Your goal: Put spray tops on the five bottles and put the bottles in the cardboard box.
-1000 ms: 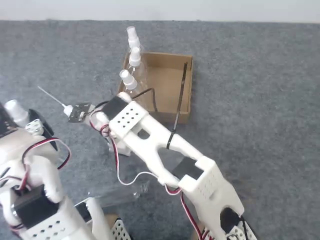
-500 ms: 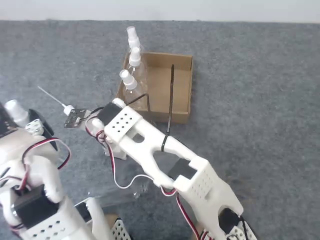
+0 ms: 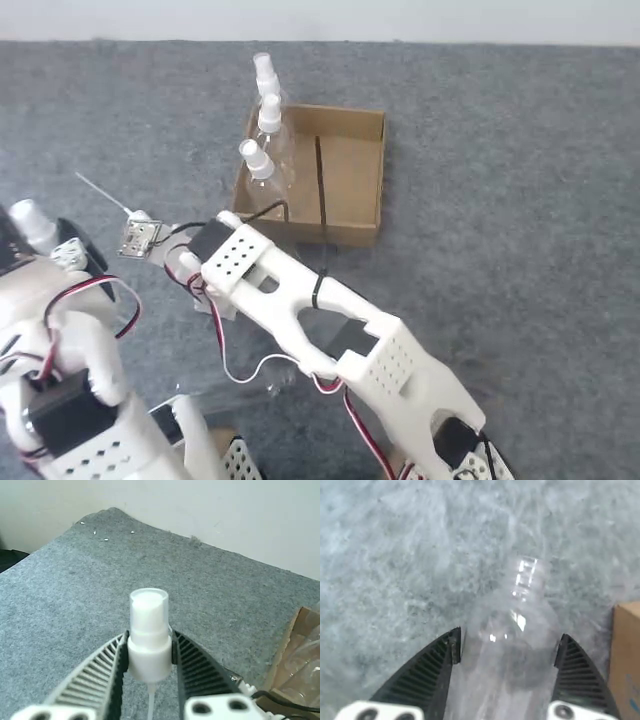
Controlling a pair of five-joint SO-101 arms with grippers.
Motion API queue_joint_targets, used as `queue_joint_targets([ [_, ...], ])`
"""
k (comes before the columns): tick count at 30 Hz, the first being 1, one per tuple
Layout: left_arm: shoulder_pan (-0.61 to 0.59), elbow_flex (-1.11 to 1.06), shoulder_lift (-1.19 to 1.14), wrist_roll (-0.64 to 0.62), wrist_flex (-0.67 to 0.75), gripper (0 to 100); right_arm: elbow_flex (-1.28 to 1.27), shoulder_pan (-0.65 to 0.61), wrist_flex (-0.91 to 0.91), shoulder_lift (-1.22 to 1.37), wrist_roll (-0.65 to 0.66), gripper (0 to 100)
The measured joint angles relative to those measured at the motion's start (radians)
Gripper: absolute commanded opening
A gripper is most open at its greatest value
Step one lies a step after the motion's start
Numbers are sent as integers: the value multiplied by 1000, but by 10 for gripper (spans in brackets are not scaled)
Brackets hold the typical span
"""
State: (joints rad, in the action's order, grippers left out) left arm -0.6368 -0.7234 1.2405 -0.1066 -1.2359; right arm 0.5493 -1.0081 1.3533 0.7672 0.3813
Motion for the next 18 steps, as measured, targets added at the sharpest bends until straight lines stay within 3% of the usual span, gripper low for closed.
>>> queue_joint_targets([
  [18,0,0,0,0,0,11,5,-2,-21,0,-11,254],
])
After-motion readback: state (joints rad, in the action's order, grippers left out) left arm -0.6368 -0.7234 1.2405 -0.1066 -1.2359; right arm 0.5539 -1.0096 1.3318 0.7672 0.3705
